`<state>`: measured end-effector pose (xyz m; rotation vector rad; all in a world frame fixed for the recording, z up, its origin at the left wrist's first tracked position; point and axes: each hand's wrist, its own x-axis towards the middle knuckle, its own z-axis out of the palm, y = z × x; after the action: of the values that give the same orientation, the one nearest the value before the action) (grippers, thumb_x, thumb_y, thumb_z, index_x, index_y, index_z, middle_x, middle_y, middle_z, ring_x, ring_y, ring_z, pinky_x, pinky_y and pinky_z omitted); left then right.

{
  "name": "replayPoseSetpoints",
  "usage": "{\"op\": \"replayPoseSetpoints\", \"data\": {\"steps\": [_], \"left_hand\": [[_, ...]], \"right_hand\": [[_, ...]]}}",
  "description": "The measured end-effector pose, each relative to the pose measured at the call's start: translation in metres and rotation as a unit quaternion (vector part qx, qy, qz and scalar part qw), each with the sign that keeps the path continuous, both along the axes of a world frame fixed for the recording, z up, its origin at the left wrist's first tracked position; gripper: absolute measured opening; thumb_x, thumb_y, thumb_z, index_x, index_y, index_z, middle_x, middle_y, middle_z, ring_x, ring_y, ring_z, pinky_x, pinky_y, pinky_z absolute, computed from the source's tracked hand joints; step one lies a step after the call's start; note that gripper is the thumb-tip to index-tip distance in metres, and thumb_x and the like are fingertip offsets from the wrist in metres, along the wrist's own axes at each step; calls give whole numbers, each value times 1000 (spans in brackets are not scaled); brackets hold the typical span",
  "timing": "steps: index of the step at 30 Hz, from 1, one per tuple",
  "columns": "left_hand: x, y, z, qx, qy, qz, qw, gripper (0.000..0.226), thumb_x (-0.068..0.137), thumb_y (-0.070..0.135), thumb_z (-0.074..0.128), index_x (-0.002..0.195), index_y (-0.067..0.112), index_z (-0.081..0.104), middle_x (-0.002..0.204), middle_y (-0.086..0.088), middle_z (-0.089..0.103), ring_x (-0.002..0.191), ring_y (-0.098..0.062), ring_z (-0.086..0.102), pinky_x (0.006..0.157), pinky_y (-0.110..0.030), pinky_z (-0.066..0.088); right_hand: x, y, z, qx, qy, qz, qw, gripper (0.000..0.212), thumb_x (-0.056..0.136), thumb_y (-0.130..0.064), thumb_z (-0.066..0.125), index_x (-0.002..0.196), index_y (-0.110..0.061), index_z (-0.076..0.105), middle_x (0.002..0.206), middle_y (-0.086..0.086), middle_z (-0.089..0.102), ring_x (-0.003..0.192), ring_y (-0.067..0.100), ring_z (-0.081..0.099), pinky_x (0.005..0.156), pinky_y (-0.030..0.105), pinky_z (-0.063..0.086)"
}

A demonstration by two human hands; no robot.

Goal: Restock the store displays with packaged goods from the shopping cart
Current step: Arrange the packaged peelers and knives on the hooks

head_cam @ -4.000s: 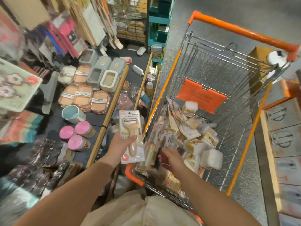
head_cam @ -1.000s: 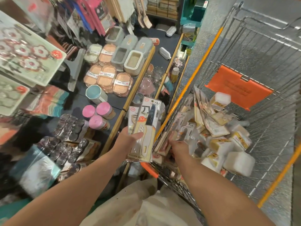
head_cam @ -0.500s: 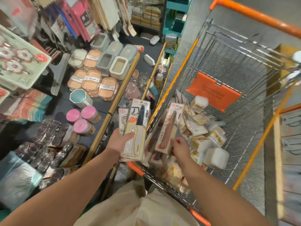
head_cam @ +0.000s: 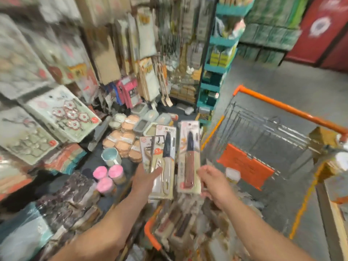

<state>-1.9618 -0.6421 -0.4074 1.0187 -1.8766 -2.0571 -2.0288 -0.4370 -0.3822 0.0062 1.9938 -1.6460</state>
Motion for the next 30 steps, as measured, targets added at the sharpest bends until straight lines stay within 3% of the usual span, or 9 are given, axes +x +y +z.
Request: {"op": "replayPoseSetpoints", "data": {"steps": [5,9,13,17,21,23,25,28,30], "left_hand": [[16,-24,55,-29,62,78,995,85,90,32,70,156,20,19,159,-2,29,144,-24,31,118,-43,27],[41,-54,108,-51,135,124,982,74,81,36,75,144,22,40,143,2,52,128,-21,51,114,-45,34],[57,-92,159,-73,156,195,966,88,70,44,81,144,18,40,139,0,56,124,-21,55,110,-46,41],[69,-143,211,-102,189,244,946,48,82,21,76,124,13,53,113,-2,70,97,-18,69,87,-40,56],[79,-191,248,-140,216,267,929,89,67,46,80,143,22,39,139,-4,57,121,-26,59,103,-50,48],[87,-205,265,-141,221,282,923,75,76,34,79,139,16,42,131,-3,61,111,-22,63,98,-42,50],[96,-214,279,-162,209,301,916,53,88,17,72,135,12,47,122,-2,64,98,-18,64,85,-33,50],[100,-228,291,-179,198,313,911,59,89,20,71,140,11,43,131,-6,60,113,-27,61,95,-41,49],[100,-234,305,-187,205,320,906,73,87,28,72,148,13,34,145,-8,50,128,-31,52,107,-47,42]], "right_hand": [[-2,-44,46,-46,43,61,996,30,98,-16,53,68,-23,54,65,4,45,54,15,45,55,27,38],[3,-97,90,-73,67,94,991,22,98,-14,51,77,-13,56,66,3,53,54,14,56,49,22,45],[10,-157,130,-89,109,146,979,16,97,-16,50,83,-12,57,77,8,56,71,21,58,68,39,56],[14,-215,169,-108,155,159,969,25,102,-15,46,79,-15,53,64,-6,47,42,-3,43,44,14,36],[20,-269,205,-139,183,160,960,24,100,-17,49,78,-16,58,64,-1,52,49,7,49,48,22,37],[25,-292,217,-145,202,163,955,20,97,-22,53,82,-15,64,72,5,60,66,18,56,64,31,42],[28,-310,228,-162,205,171,950,21,97,-20,52,83,-9,64,78,9,59,73,20,53,67,33,40],[30,-332,240,-172,212,185,944,21,99,-18,50,79,-14,57,77,8,50,69,18,44,57,29,34],[27,-347,248,-181,220,199,938,21,98,-22,51,82,-15,62,80,6,59,72,20,50,65,32,39]]}}
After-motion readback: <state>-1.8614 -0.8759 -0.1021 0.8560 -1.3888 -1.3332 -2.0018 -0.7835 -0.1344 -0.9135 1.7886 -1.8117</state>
